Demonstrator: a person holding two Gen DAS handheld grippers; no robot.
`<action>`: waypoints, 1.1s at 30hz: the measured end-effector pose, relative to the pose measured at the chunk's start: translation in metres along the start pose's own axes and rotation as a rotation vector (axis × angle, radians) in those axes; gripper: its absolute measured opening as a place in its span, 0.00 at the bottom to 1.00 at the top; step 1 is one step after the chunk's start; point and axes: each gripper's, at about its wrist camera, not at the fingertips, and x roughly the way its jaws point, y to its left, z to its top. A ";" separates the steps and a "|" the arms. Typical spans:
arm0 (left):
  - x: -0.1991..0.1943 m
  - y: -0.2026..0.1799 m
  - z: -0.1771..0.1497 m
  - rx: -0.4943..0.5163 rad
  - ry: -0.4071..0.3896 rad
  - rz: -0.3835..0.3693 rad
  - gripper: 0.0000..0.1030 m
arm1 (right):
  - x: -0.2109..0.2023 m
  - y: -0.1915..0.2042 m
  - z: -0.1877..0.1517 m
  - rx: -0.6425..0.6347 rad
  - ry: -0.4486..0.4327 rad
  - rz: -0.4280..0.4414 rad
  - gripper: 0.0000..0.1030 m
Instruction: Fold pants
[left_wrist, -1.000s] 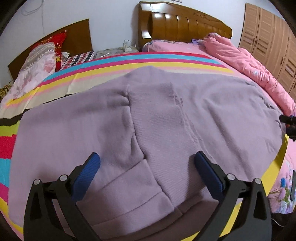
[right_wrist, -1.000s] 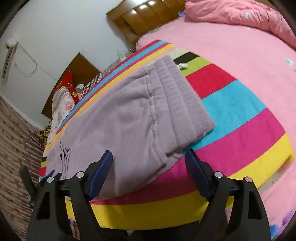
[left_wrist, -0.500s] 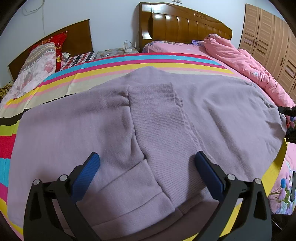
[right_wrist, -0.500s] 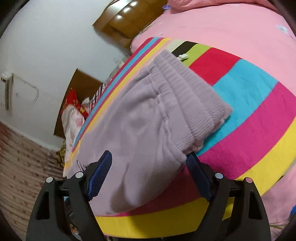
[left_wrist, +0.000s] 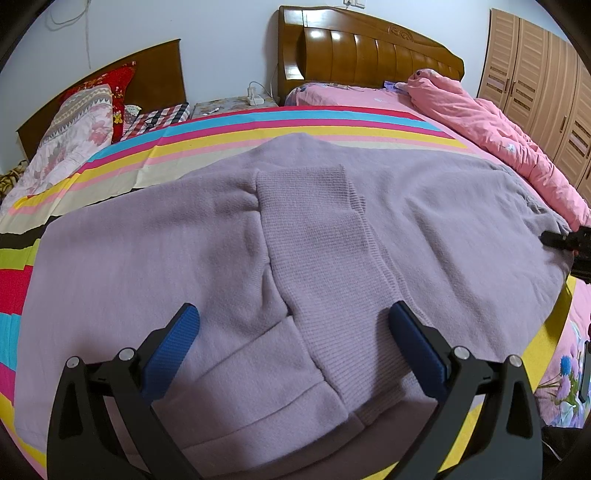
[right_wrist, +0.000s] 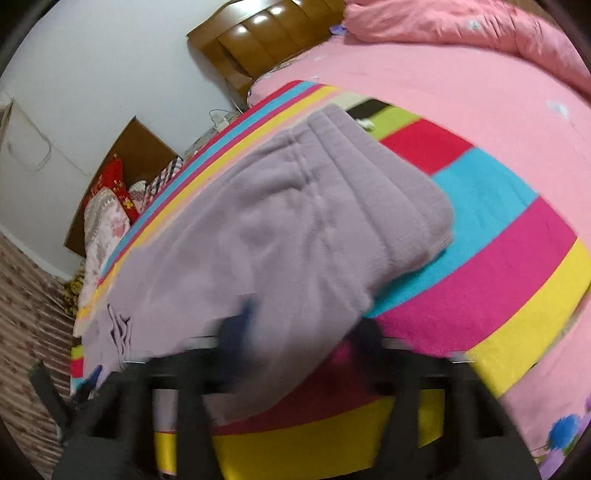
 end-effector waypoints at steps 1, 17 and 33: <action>0.000 0.000 0.000 0.000 0.001 0.001 0.99 | -0.001 -0.008 -0.002 0.033 -0.010 0.043 0.26; -0.001 -0.002 0.002 0.000 0.003 0.005 0.99 | -0.037 0.044 0.013 0.030 -0.245 0.228 0.19; -0.147 0.172 -0.067 -0.561 -0.300 -0.032 0.95 | 0.105 0.315 -0.259 -1.589 -0.100 -0.136 0.20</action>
